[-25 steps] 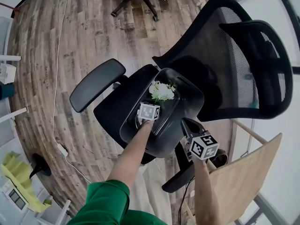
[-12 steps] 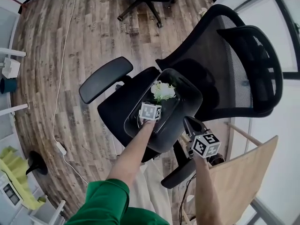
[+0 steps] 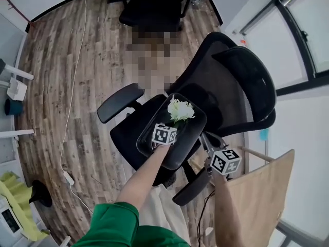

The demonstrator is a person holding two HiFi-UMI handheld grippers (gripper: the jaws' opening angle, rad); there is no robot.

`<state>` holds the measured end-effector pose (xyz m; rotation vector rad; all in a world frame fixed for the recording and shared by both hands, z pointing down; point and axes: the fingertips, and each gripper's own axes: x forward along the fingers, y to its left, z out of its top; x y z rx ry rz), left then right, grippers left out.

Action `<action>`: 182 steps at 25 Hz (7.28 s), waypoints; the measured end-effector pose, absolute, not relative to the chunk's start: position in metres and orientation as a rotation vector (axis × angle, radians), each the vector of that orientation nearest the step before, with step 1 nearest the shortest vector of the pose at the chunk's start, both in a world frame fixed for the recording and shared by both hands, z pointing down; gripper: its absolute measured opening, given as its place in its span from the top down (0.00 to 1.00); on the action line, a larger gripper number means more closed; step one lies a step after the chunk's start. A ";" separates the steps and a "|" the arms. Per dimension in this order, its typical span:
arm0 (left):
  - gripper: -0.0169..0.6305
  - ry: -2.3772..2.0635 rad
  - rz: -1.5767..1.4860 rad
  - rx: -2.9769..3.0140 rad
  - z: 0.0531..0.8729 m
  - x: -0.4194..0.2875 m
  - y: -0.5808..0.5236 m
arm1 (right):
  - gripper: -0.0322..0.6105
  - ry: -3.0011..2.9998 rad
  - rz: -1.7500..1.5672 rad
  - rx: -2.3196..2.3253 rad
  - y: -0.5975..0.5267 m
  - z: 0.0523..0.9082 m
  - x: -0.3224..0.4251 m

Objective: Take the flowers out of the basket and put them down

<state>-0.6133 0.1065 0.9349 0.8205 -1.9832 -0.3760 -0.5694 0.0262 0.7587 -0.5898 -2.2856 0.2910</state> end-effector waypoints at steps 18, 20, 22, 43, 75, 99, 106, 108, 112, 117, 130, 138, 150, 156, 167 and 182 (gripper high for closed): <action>0.92 -2.272 -0.496 1.154 0.627 -0.690 0.080 | 0.94 -2.641 0.276 -0.514 -0.026 0.532 -0.604; 0.92 -2.299 -0.513 1.209 0.592 -0.695 0.072 | 0.94 -2.673 0.259 -0.508 -0.033 0.513 -0.600; 0.92 -2.316 -0.531 1.256 0.564 -0.698 0.065 | 0.94 -2.691 0.232 -0.506 -0.039 0.499 -0.597; 0.92 -2.230 -0.541 1.743 0.400 -0.640 -0.040 | 0.94 -2.890 0.181 -0.225 -0.132 0.412 -0.514; 0.92 -1.474 -0.404 2.310 0.400 -0.094 -0.334 | 0.94 -2.907 0.327 0.744 -0.332 0.418 0.058; 0.92 -1.094 -0.267 2.476 0.416 0.131 -0.352 | 0.94 -2.801 0.401 1.234 -0.314 0.432 0.282; 0.92 -1.056 -0.300 2.492 0.412 0.145 -0.343 | 0.94 -2.798 0.379 1.269 -0.304 0.429 0.291; 0.92 -1.048 -0.290 2.497 0.414 0.148 -0.340 | 0.94 -2.794 0.388 1.272 -0.301 0.431 0.294; 0.92 -1.024 -0.275 2.515 0.415 0.154 -0.336 | 0.94 -2.784 0.398 1.288 -0.301 0.431 0.300; 0.92 -0.998 -0.259 2.521 0.421 0.155 -0.349 | 0.94 -2.769 0.406 1.291 -0.321 0.435 0.296; 0.92 -0.978 -0.259 2.495 0.436 0.131 -0.427 | 0.94 -2.753 0.399 1.244 -0.402 0.436 0.259; 0.92 -0.992 -0.297 2.446 0.447 0.097 -0.471 | 0.94 -2.717 0.395 1.188 -0.446 0.439 0.223; 0.92 -0.998 -0.358 2.383 0.465 0.072 -0.504 | 0.94 -2.671 0.344 1.102 -0.483 0.445 0.187; 0.92 -0.969 -0.343 2.384 0.474 0.077 -0.530 | 0.94 -2.667 0.379 1.141 -0.511 0.455 0.194; 0.92 -0.877 -0.249 2.391 0.495 0.101 -0.569 | 0.94 -2.636 0.417 1.254 -0.556 0.465 0.225; 0.92 -0.978 -0.162 2.352 0.513 0.164 -0.613 | 0.94 -2.707 0.526 1.204 -0.611 0.484 0.301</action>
